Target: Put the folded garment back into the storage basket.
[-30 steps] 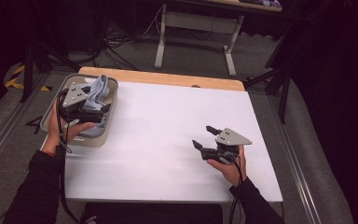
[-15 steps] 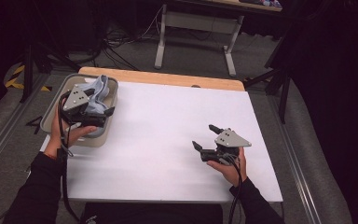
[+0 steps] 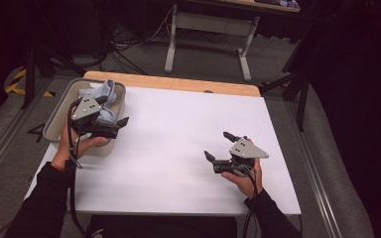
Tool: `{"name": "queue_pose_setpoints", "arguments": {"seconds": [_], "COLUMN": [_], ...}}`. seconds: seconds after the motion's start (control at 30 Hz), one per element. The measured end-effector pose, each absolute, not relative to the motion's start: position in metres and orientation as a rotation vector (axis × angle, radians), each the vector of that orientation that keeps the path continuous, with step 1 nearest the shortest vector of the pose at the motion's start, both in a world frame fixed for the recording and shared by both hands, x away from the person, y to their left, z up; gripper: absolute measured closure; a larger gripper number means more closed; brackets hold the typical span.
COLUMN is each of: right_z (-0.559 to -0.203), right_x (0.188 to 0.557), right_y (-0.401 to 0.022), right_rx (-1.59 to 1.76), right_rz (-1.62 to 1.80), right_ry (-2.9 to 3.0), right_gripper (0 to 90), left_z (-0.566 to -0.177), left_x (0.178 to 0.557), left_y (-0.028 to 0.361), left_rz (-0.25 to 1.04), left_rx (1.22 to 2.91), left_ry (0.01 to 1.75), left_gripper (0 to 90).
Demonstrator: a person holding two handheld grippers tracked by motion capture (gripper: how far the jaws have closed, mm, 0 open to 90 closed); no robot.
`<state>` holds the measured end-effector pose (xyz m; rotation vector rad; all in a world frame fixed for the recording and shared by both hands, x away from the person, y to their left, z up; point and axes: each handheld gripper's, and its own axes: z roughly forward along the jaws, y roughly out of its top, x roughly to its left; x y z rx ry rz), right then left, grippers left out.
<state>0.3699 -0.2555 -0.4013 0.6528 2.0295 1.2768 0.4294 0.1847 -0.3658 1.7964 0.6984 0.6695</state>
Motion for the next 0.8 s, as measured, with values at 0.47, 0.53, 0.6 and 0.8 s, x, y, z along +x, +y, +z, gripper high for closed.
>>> {"name": "queue_pose_setpoints", "arguments": {"seconds": [0.47,0.53,0.6,0.8], "right_z": [-0.401,-0.401,-0.401,-0.4], "right_x": [0.369,0.368,0.368,0.368], "right_y": [-0.254,-0.255,-0.255,-0.255], "right_rx": [0.663,0.666,0.668,0.666], "right_rz": [1.237,1.232,1.232,1.234], "right_ry": [2.012,2.008,2.006,2.004], "right_gripper": [7.6,7.6,7.6,7.6], "left_z": [-0.365,-0.365,-0.364,-0.364], "left_x": [0.421,0.42,0.419,0.415], "left_y": [0.166,0.164,0.162,0.157], "left_rz": [0.693,0.715,0.718,0.72], "left_rx": [1.821,1.814,1.813,1.803], "left_ry": [0.636,0.639,0.631,0.615], "left_gripper": [2.9,3.5,3.5,3.4]}}
